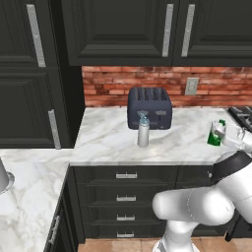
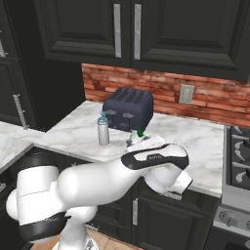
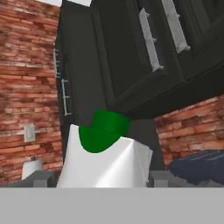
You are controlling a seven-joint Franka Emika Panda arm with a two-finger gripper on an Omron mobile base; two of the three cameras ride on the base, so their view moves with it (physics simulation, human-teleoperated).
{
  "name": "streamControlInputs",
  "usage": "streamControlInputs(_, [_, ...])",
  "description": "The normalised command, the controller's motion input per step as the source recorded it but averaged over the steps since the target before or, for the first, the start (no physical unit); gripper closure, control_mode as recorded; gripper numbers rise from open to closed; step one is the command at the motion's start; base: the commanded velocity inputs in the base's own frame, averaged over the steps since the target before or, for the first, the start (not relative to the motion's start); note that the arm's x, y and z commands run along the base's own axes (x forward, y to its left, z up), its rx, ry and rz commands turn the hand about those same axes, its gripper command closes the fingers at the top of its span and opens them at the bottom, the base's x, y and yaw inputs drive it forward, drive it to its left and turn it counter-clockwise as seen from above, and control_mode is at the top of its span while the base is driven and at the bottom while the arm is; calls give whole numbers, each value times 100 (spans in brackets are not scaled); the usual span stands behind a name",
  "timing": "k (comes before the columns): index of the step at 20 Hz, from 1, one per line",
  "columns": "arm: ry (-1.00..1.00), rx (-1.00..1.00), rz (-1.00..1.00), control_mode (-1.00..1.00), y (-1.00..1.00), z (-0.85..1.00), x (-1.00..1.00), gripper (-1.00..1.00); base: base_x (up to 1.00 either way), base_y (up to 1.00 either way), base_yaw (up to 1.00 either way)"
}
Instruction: Move the drinks to the dining counter.
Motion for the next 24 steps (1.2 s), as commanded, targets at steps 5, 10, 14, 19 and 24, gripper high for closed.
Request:
streamControlInputs(5, [-49,-3,17,-100,3,12,-60,100,0,0,0])
streamControlInputs(10, [-54,-3,8,-100,3,10,-44,100,0,0,0])
streamControlInputs(14, [-44,0,4,-100,0,15,-11,100,0,0,0])
streamControlInputs(19, [-7,0,0,-100,2,35,0,100,0,0,0])
streamControlInputs(24, [33,-3,-2,-100,19,12,4,100,0,0,0])
